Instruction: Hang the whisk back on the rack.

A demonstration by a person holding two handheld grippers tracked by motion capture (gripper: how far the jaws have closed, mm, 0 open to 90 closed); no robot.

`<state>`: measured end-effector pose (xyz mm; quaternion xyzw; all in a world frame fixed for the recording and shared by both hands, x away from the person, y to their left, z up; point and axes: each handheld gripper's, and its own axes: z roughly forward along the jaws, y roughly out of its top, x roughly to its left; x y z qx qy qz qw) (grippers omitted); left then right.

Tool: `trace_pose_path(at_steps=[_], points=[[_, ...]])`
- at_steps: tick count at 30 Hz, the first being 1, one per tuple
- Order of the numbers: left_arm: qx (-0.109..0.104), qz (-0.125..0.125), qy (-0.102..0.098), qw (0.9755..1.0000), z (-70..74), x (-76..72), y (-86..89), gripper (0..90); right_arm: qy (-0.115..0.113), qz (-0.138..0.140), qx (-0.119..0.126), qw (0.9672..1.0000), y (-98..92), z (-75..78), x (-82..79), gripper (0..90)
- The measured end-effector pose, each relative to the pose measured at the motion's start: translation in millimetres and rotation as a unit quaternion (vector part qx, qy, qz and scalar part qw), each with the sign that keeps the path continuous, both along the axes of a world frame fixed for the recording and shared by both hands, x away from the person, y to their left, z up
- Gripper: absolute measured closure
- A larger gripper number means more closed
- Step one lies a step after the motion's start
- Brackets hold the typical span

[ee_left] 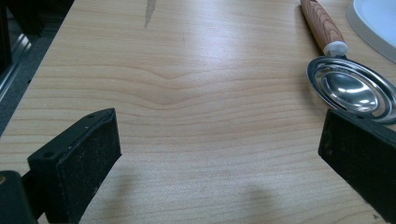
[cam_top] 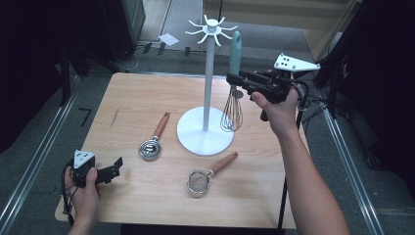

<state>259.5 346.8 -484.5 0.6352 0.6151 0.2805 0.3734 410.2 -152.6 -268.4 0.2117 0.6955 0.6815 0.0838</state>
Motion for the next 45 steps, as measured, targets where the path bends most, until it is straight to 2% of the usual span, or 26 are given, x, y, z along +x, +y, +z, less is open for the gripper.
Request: trace_pose_path(at_steps=[11, 14, 30, 39, 45], points=[[-0.001, 0.0, 0.0, 1.0, -0.1, 0.1, 0.1, 0.0, 0.011, 0.008, -0.008, 0.9999, 1.4, 2.7, 3.3, 71.4], [0.0, 0.0, -0.001, 1.0, -0.1, 0.0, -0.1, 0.0, 0.025, 0.019, -0.007, 0.9995, 1.3, 3.1, 4.4, 71.3], [-0.001, 0.0, 0.001, 1.0, -0.1, 0.1, 0.4, 0.0, 0.046, 0.036, -0.006, 0.9983, 4.2, 1.1, 8.9, 71.2], [-0.002, 0.0, 0.001, 1.0, -0.1, 0.2, 0.4, 0.0, 0.042, 0.022, -0.001, 0.9989, 3.2, -0.5, 8.0, 69.5], [-0.002, -0.001, 0.002, 1.0, 0.0, 0.2, 0.7, 0.0, 0.047, 0.001, 0.009, 0.9989, 0.2, -2.5, 8.7, 66.8]])
